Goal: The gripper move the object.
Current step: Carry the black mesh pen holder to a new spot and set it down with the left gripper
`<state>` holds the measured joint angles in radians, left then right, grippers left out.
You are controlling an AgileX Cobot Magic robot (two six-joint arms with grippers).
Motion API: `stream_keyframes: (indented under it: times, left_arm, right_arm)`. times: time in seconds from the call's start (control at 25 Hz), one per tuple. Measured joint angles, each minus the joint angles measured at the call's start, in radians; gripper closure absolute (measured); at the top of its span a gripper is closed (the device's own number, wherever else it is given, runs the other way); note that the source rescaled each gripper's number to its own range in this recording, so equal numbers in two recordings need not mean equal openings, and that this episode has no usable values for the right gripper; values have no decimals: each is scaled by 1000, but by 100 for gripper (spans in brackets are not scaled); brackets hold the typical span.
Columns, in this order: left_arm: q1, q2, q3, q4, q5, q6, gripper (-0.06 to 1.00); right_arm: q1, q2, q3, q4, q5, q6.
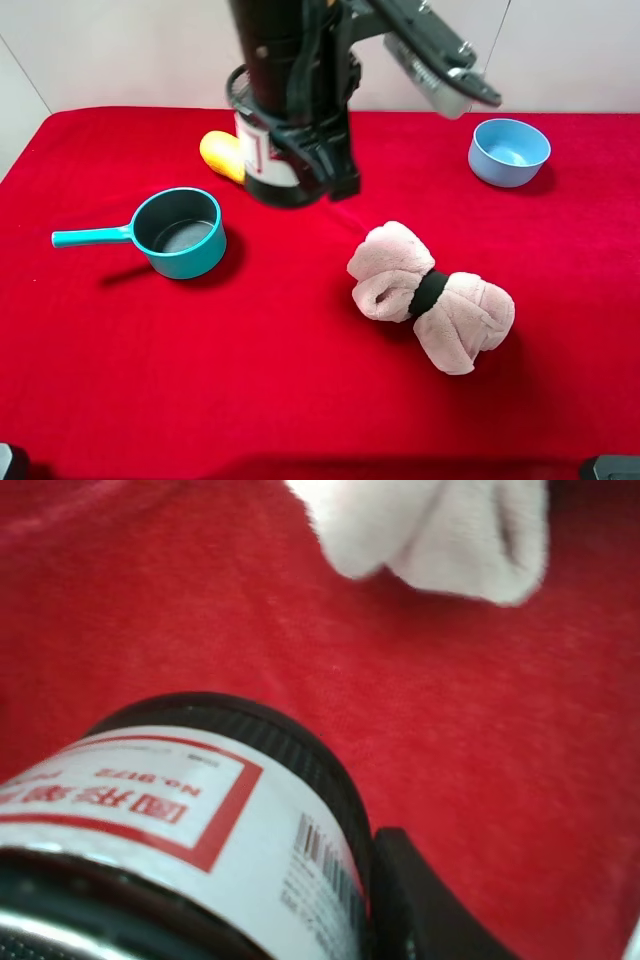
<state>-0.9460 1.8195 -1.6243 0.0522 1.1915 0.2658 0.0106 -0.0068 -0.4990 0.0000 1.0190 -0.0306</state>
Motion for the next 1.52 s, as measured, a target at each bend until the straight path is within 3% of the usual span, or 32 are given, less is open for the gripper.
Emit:
stream_keyframes:
  times: [0.48, 0.92, 1.32, 1.52]
  left_arm:
    - [74, 236, -324, -4, 2, 64, 94]
    - [143, 491, -610, -62, 2, 182, 94]
    - [162, 622, -743, -84, -4, 224, 94]
    - [163, 675, -780, -85, -102, 234, 94]
  right_arm:
    - [0, 0, 0, 0, 0, 0]
    - [0, 0, 0, 0, -1, 0]
    - [0, 0, 0, 0, -1, 0]
    - [0, 0, 0, 0, -1, 0]
